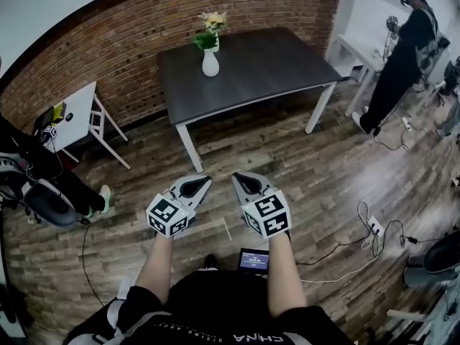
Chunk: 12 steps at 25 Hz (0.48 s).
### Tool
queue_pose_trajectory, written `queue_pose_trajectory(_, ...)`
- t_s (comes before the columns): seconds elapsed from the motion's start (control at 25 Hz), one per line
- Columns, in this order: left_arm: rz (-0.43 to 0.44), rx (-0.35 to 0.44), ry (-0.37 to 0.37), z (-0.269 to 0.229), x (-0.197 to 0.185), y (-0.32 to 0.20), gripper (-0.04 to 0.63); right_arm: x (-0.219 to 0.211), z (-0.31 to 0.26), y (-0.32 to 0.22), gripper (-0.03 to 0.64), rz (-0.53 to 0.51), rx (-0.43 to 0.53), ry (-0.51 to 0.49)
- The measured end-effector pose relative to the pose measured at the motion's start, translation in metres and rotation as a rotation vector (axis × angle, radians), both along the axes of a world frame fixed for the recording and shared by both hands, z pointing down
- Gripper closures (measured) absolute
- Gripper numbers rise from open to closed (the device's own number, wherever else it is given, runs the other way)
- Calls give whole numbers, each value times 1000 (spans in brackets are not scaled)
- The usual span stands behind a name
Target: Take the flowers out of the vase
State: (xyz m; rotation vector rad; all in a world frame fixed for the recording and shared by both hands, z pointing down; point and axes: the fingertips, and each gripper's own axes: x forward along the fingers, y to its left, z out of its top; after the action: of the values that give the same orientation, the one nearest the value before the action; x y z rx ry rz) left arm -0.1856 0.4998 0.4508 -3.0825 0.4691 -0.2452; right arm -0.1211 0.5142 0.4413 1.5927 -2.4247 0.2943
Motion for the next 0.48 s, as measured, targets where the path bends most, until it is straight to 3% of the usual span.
queue_pose_trajectory(0.48,0,5,-14,5,-8,0,592,0,4,-2,611,7,-4,3)
